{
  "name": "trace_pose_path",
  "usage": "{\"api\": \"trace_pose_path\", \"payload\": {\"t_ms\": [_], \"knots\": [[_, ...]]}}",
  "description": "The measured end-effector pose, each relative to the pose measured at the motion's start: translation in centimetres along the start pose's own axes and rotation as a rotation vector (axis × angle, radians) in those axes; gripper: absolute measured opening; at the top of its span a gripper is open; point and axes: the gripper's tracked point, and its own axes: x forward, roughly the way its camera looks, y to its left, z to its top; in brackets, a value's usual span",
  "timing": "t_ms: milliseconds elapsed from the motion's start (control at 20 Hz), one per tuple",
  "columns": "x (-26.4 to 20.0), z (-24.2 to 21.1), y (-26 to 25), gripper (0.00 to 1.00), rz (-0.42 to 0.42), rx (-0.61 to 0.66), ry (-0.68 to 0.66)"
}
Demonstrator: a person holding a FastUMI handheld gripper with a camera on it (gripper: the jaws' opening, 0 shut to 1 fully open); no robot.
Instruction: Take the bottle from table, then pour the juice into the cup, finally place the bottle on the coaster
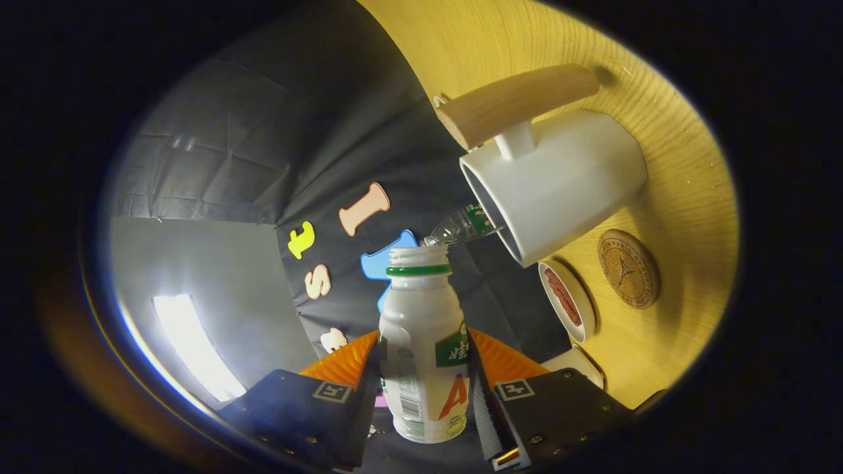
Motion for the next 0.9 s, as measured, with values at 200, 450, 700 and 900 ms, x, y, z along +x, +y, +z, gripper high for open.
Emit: {"api": "trace_pose_path", "payload": {"t_ms": [200,450,700,900], "knots": [[0.13,-0.03,-0.01,0.65,0.003,0.002,0.003],[-0.03,0.37,0.08,0.65,0.003,0.004,-0.010],[0.05,0.20,-0.08,0.65,-0.005,0.003,-0.011],[0.14,0.19,0.12,0.65,0.005,-0.005,-0.013]]}}
